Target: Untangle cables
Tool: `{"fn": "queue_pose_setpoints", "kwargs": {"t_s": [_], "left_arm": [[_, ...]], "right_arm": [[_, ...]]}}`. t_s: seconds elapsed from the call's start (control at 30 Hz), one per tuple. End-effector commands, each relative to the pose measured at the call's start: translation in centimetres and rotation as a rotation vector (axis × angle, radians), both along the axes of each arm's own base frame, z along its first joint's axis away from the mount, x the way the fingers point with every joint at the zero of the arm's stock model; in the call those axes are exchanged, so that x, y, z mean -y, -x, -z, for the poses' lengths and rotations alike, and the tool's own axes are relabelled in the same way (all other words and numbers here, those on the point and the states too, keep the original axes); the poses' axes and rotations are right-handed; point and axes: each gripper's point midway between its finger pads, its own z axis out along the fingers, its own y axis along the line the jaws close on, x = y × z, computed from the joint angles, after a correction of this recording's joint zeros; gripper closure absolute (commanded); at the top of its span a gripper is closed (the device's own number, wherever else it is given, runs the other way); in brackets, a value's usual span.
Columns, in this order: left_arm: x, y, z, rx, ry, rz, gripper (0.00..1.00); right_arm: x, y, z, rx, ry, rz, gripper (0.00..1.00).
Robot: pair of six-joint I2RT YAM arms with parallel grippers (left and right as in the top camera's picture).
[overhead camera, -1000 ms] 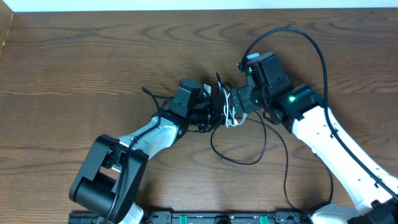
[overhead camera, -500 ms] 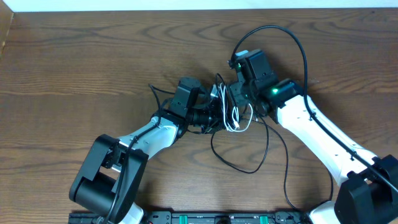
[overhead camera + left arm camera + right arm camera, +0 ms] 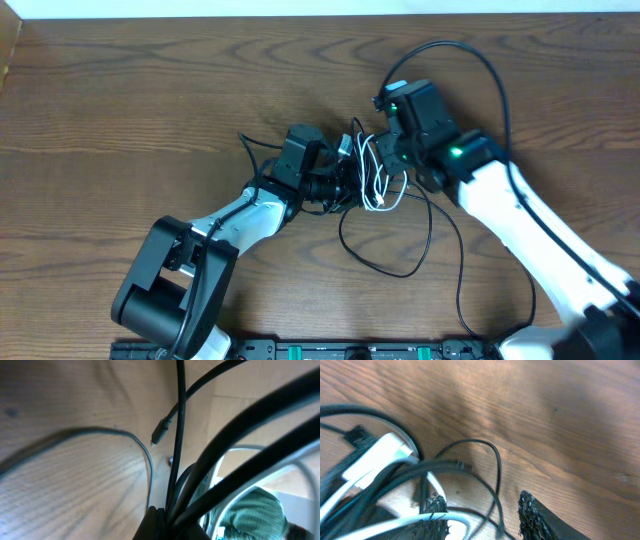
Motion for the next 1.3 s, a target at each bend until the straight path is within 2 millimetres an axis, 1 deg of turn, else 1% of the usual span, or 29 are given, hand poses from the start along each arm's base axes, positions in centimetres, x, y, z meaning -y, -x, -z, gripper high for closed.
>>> {"fn": "queue_pose_setpoints", "kwargs": {"t_s": [0.0,0.07,0.13,0.2,0.27,0.37,0.47,0.5,0.57,0.63,0.67,0.7,0.73,0.77,0.8,0.83,0.87,0.9,0.97,1.0,1.07,1.2,1.27], "left_arm": [[-0.5,-0.8,1.2,0.023,-0.054,-0.048,0.92],[-0.6,-1.0,1.4,0.014,-0.061,-0.065,0.92],[-0.6,-1.0,1.4,0.012,-0.062,-0.068,0.92],[-0.6,-1.0,1.4,0.008,-0.064,-0.068,0.92],[-0.7,-0.9,1.6,0.0,-0.068,-0.067,0.92],[-0.8,-0.6,1.9,-0.024,-0.081,-0.067,0.91],[-1.0,-0.2,2.4,-0.051,-0.097,-0.066,0.92],[-1.1,-0.1,2.5,-0.058,-0.1,-0.065,0.92],[-1.2,0.1,2.6,-0.068,-0.107,-0.065,0.92],[-1.3,0.3,2.8,-0.082,-0.114,-0.064,0.92],[-1.3,0.4,2.9,-0.087,-0.117,-0.064,0.92],[-1.3,0.4,3.0,-0.091,-0.119,-0.064,0.92],[-1.4,0.5,3.0,-0.09,-0.12,-0.062,0.91],[-1.4,0.4,3.0,-0.089,-0.12,-0.062,0.91],[-1.4,0.4,3.0,-0.089,-0.12,-0.062,0.92],[-1.4,0.4,3.0,-0.089,-0.12,-0.062,0.92],[-1.4,0.4,3.0,-0.089,-0.12,-0.062,0.92],[-1.4,0.4,3.0,-0.089,-0.12,-0.062,0.92],[-1.4,0.4,3.0,-0.089,-0.12,-0.062,0.92],[-1.4,0.4,3.0,-0.089,-0.12,-0.062,0.92],[-1.4,0.5,3.0,-0.09,-0.12,-0.062,0.92],[-1.4,0.4,3.0,-0.089,-0.12,-0.062,0.92],[-1.4,0.4,3.0,-0.089,-0.12,-0.062,0.92]], "right_arm": [[0.9,1.1,-3.2,0.057,-0.03,0.014,0.71],[1.3,1.7,-4.0,0.062,-0.033,0.015,0.8],[1.7,2.1,-4.3,0.063,-0.026,0.021,0.88],[2.7,2.0,-4.1,0.069,0.019,0.055,0.92],[4.1,1.7,-3.9,0.08,0.08,0.107,0.98],[7.5,1.1,-4.3,0.129,0.179,0.294,0.99],[10.9,0.6,-5.4,0.199,0.241,0.489,0.99],[12.3,0.6,-5.8,0.224,0.274,0.558,0.99],[15.4,1.0,-6.7,0.272,0.356,0.693,0.98],[18.5,1.9,-7.4,0.304,0.415,0.841,0.99],[19.6,2.3,-7.3,0.294,0.423,0.887,0.98],[20.0,2.4,-6.8,0.269,0.41,0.896,0.97],[19.5,2.3,-5.6,0.197,0.343,0.863,0.96],[18.3,2.0,-4.5,0.13,0.272,0.803,0.92],[16.6,1.8,-3.5,0.063,0.199,0.713,0.86],[14.1,1.8,-2.5,-0.014,0.114,0.567,0.83],[11.8,1.9,-2.0,-0.065,0.046,0.433,0.81],[9.1,2.4,-1.8,-0.114,-0.032,0.265,0.77],[5.5,3.7,-2.1,-0.156,-0.129,0.023,0.67],[4.4,4.3,-2.3,-0.168,-0.161,-0.049,0.63],[3.0,5.2,-2.4,-0.184,-0.192,-0.118,0.59],[1.8,6.0,-2.3,-0.19,-0.182,-0.169,0.54],[1.3,6.3,-2.2,-0.185,-0.17,-0.203,0.47]]}}
